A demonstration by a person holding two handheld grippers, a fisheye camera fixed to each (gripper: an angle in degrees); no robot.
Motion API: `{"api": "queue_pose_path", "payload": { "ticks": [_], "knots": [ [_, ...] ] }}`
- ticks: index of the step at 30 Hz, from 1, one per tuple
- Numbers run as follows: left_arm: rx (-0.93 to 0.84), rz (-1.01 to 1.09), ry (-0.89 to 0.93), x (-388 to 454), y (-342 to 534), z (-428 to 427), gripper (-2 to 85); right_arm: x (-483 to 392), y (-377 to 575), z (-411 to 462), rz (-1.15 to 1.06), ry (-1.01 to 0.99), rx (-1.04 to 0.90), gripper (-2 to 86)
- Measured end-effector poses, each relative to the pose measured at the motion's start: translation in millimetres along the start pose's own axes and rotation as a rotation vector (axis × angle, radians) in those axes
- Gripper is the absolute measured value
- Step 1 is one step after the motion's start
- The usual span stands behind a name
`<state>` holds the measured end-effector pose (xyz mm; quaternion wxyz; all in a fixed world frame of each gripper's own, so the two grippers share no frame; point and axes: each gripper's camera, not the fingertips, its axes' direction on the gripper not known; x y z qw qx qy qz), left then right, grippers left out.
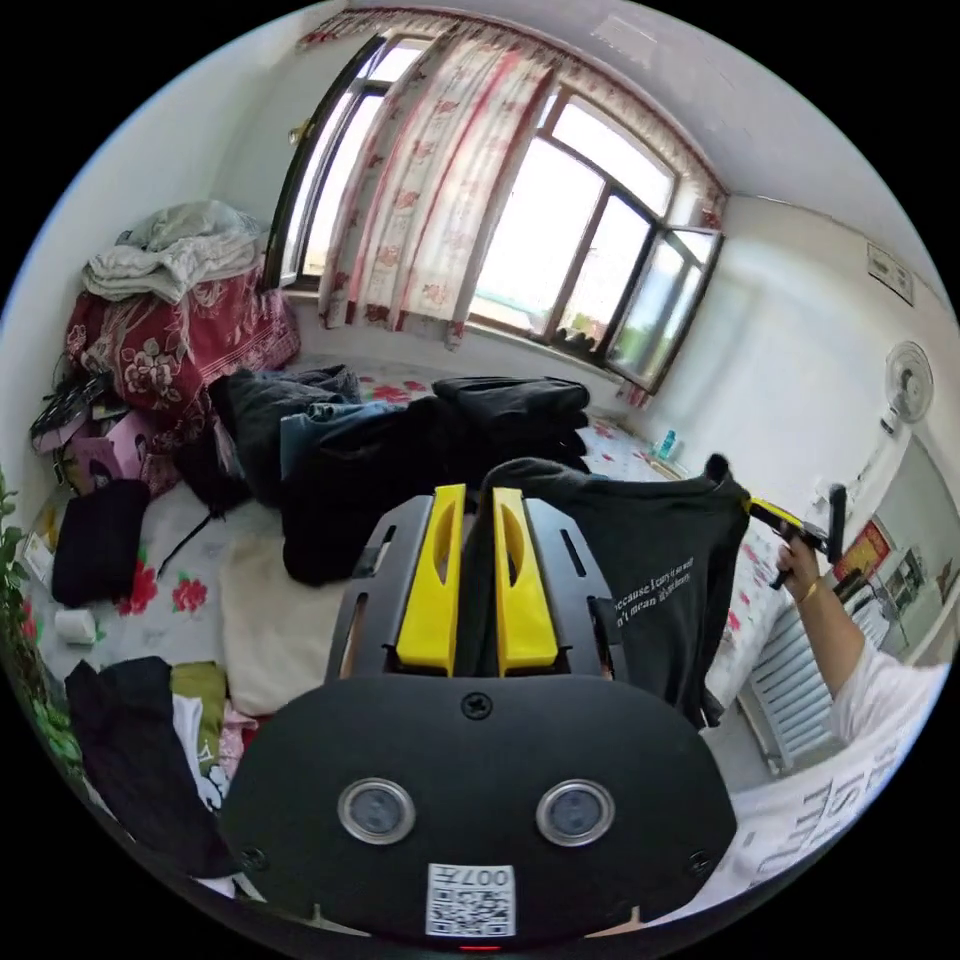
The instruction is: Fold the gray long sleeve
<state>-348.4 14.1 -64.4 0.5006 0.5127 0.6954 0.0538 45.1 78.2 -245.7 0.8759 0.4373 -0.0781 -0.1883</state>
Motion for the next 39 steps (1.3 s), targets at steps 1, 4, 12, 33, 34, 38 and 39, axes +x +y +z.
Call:
{"api": "queue_pose_path", "payload": {
  "ticks": [1, 4, 12, 33, 34, 38, 39],
  "knots": [
    [-0.016, -0.029, -0.038, -6, -5, 10, 6.4, 7, -5, 20, 0.078, 0.013, -0.092, 2.0],
    [-0.109, -0.102, -0.209, -31, 10, 48, 9.4, 10, 40, 57, 0.118, 0.010, -0.197, 1.9],
    [-0.521, -0.045, -0.156, -42, 267, 86, 6.6, -26, 301, 96, 0.103, -0.189, -0.538, 1.0],
    [-0.657, 0.225, 0.105, 97, 307, 117, -0.8, -270, 218, 91, 0.021, -0.553, -0.507, -0.3],
    [-0.655, 0.227, 0.107, 97, 308, 117, -0.8, -271, 220, 87, 0.012, -0.556, -0.497, -0.3],
    [-0.645, 0.216, 0.118, 93, 318, 113, -0.9, -267, 228, 82, 0.026, -0.621, -0.460, -0.3],
    [-0.653, 0.222, 0.121, 92, 321, 113, -0.9, -266, 229, 83, 0.030, -0.631, -0.464, -0.3]
  ]
}}
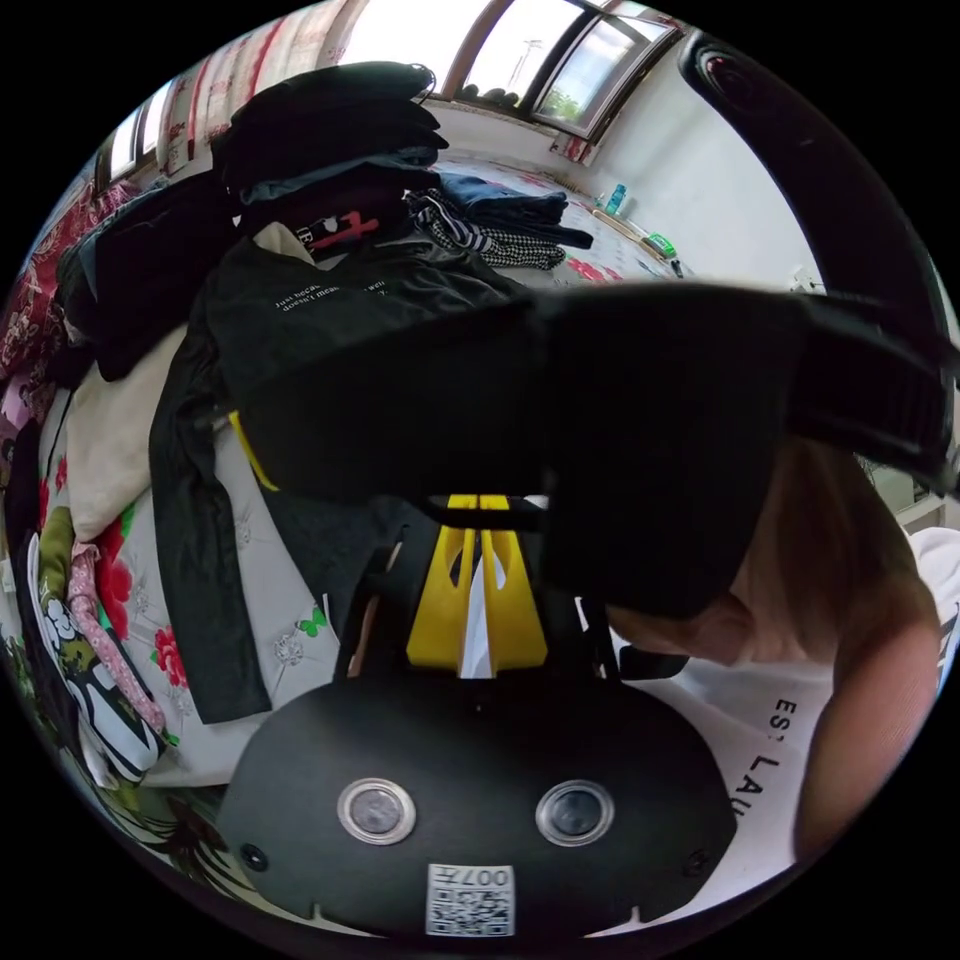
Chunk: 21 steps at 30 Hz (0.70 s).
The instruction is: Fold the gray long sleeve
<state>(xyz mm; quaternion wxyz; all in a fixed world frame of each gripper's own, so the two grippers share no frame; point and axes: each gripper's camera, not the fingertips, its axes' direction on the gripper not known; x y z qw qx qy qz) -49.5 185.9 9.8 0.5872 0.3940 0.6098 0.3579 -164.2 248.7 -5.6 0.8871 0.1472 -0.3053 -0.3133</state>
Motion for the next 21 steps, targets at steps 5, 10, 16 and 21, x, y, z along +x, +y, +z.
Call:
{"api": "queue_pose_path", "payload": {
  "ticks": [5, 10, 16, 21],
  "knots": [
    [-0.011, 0.013, -0.025, 0, 7, 8, -0.9, -3, 7, 8, -0.007, 0.013, -0.012, -0.3],
    [-0.022, 0.002, -0.008, -5, 14, 20, -0.9, -6, 8, 16, -0.004, 0.009, -0.024, -0.3],
    [-0.061, -0.002, -0.033, -6, 13, 35, -0.9, -13, 10, 23, -0.018, -0.006, -0.018, -0.3],
    [-0.069, 0.019, -0.017, -11, 8, 50, -0.7, -10, 5, 35, -0.036, 0.094, -0.030, -0.3]
  ]
}}
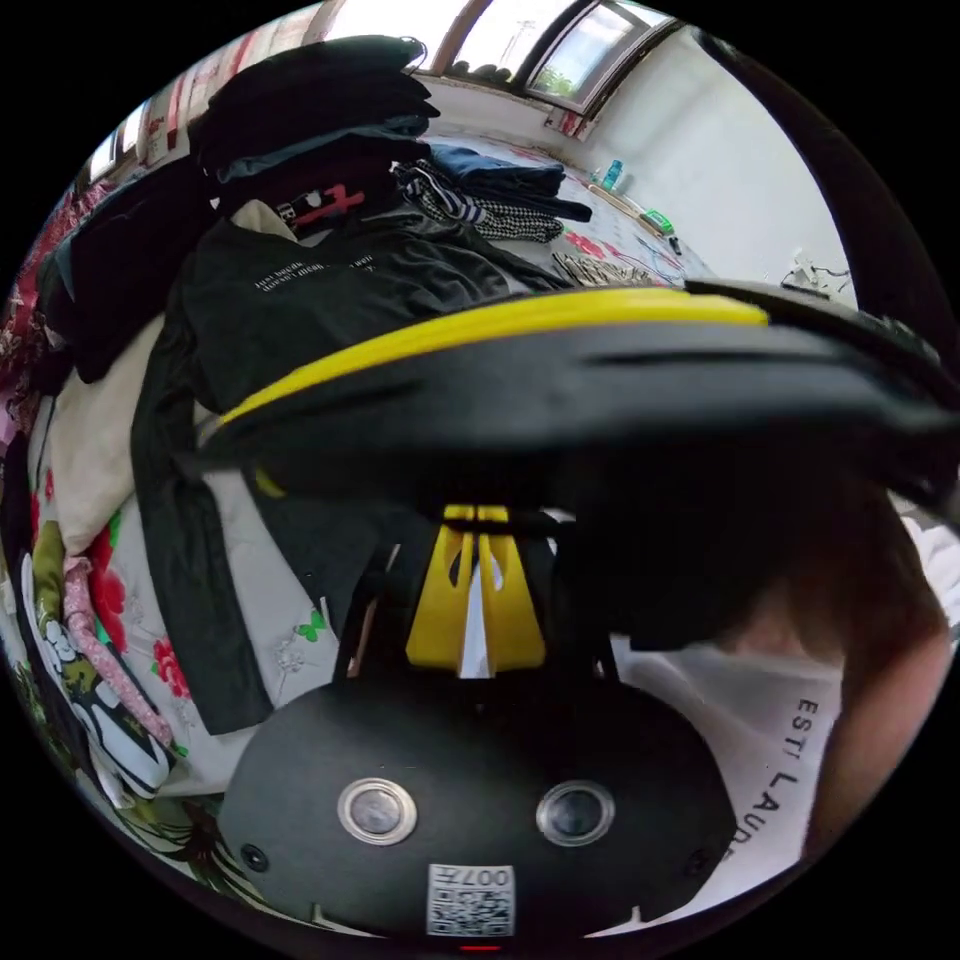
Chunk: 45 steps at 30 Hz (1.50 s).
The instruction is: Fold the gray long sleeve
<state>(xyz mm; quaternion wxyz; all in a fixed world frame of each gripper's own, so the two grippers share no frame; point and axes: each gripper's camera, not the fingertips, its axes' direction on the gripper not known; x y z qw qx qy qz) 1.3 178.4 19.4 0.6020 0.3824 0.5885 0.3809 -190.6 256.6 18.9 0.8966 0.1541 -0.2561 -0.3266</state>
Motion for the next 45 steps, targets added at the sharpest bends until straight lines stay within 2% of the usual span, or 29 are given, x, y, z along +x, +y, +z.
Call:
{"api": "queue_pose_path", "payload": {
  "ticks": [2, 6, 13, 14, 21, 24, 25, 28, 31, 35, 39, 45],
  "knots": [
    [0.002, -0.021, -0.097, -4, -1, 3, -0.3, 20, 0, 6, 0.032, 0.037, -0.039, -0.2],
    [-0.053, -0.196, -0.133, -55, 16, 14, 5.3, 63, 26, 14, -0.027, 0.166, -0.104, -0.2],
    [-0.159, -0.314, -0.233, -91, 41, 39, 8.1, 121, 91, 75, -0.088, 0.364, -0.408, -0.1],
    [-0.171, -0.318, -0.247, -91, 42, 43, 8.1, 114, 100, 68, -0.149, 0.360, -0.300, -0.1],
    [-0.228, -0.336, -0.262, -87, 41, 65, 8.1, 109, 111, 59, -0.102, 0.352, -0.226, 1.0],
    [-0.251, -0.340, -0.271, -85, 41, 71, 8.1, 120, 109, 33, -0.047, 0.323, -0.158, 3.5],
    [-0.255, -0.341, -0.275, -84, 41, 73, 8.0, 127, 111, 13, -0.016, 0.332, -0.082, 4.5],
    [-0.266, -0.350, -0.282, -83, 42, 77, 7.9, 157, 118, -31, 0.087, 0.424, 0.051, 6.9],
    [-0.259, -0.356, -0.286, -80, 42, 75, 7.9, 199, 125, -57, 0.202, 0.518, 0.033, 8.9],
    [-0.261, -0.356, -0.305, -73, 40, 72, 7.9, 238, 132, -64, 0.281, 0.493, -0.047, 10.1],
    [-0.263, -0.360, -0.324, -67, 38, 67, 8.0, 241, 132, -55, 0.240, 0.524, -0.094, 9.2],
    [-0.270, -0.371, -0.346, -60, 36, 58, 7.9, 237, 129, -68, 0.148, 0.480, -0.125, 1.2]
  ]
}}
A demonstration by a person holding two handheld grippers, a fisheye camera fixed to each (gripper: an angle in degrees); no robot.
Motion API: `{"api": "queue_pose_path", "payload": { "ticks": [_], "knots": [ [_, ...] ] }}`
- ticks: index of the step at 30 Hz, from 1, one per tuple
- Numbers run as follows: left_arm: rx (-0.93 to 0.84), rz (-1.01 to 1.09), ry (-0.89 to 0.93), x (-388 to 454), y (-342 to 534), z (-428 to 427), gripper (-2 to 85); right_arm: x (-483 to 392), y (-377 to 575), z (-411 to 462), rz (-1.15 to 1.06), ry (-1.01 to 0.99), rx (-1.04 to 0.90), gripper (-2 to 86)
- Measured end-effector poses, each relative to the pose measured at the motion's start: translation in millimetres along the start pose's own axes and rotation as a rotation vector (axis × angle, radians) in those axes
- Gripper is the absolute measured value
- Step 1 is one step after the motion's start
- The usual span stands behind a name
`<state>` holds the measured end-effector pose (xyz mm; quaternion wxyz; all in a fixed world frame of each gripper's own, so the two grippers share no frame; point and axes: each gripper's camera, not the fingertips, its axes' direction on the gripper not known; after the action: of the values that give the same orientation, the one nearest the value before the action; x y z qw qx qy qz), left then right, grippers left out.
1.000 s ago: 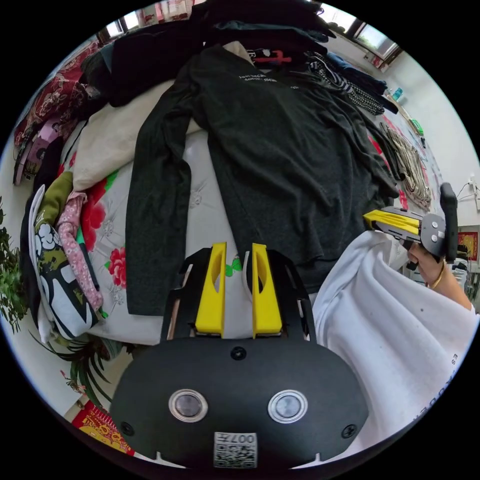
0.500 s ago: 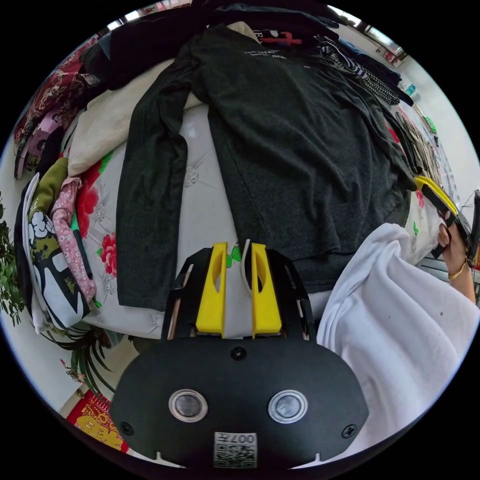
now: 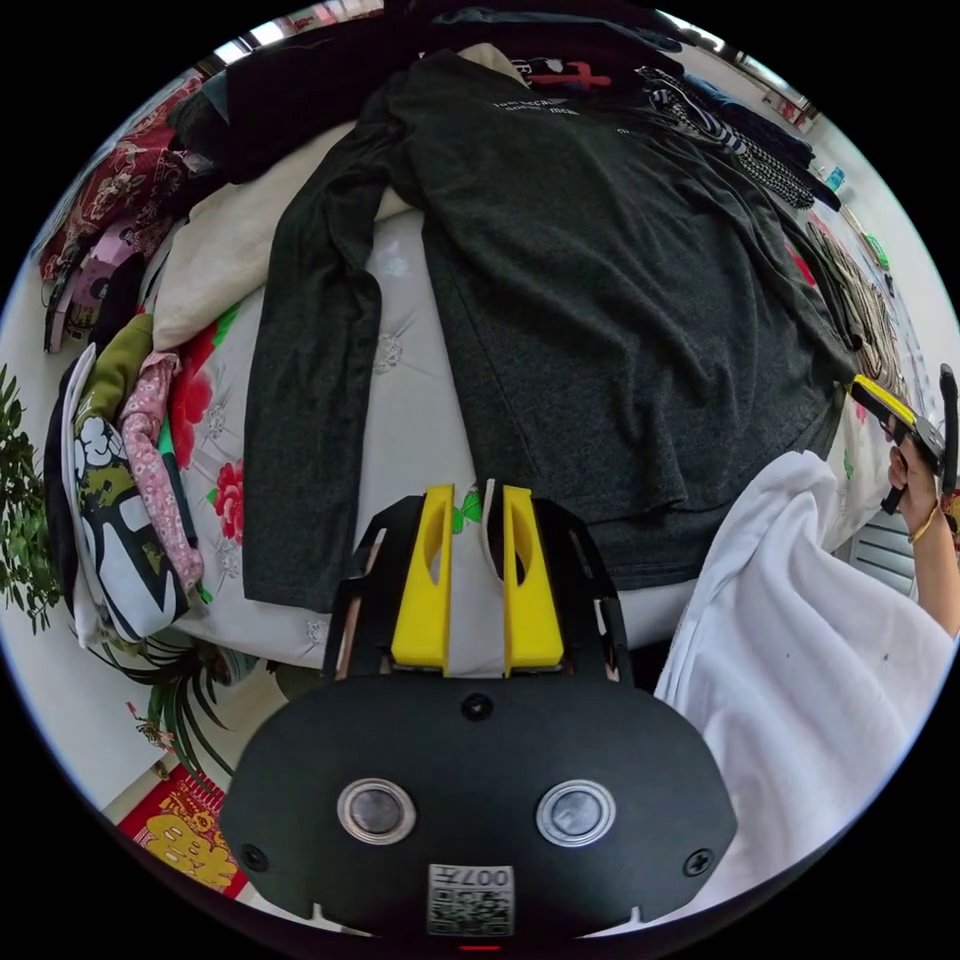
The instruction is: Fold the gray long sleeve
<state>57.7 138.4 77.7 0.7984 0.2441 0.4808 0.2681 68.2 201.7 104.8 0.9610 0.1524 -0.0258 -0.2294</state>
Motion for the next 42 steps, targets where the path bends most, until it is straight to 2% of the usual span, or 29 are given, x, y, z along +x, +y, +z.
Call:
{"api": "queue_pose_path", "payload": {
  "ticks": [7, 14, 23, 25, 28, 30, 34, 36, 38, 40, 42],
  "knots": [
    [0.013, -0.023, 0.006, -3, 8, -15, 7.7, 33, 24, -55, -0.024, -0.123, 0.167, -0.1],
    [0.012, -0.033, 0.012, -18, 22, -37, 0.0, 60, 28, -73, 0.000, -0.189, 0.162, -0.2],
    [0.174, -0.207, 0.178, -111, 112, -105, -0.5, 58, 64, -95, -0.085, -0.280, 0.124, 0.3],
    [0.177, -0.256, 0.126, -128, 128, -112, 0.3, 58, 68, -89, -0.060, -0.258, 0.097, 0.8],
    [0.220, -0.216, 0.146, -142, 143, -123, 6.1, 56, 64, -84, -0.052, -0.157, 0.064, 2.6],
    [0.256, -0.139, 0.227, -139, 142, -130, 9.2, 55, 55, -85, -0.058, -0.118, 0.080, 3.8],
    [0.227, 0.027, 0.280, -110, 122, -129, 11.1, 51, 23, -77, -0.095, -0.026, 0.073, 5.0],
    [0.131, 0.129, 0.232, -84, 106, -115, 10.2, 50, 7, -62, -0.099, -0.015, 0.031, 4.5],
    [0.110, 0.170, 0.120, -71, 102, -114, 3.4, 52, -10, -33, -0.071, -0.041, -0.103, 2.6],
    [0.114, 0.206, 0.061, -70, 98, -119, 0.5, 55, -16, -42, -0.041, -0.018, -0.060, 1.1],
    [0.091, 0.219, 0.121, -87, 94, -128, -0.5, 66, -16, -64, -0.022, -0.082, -0.026, 0.4]
  ]
}}
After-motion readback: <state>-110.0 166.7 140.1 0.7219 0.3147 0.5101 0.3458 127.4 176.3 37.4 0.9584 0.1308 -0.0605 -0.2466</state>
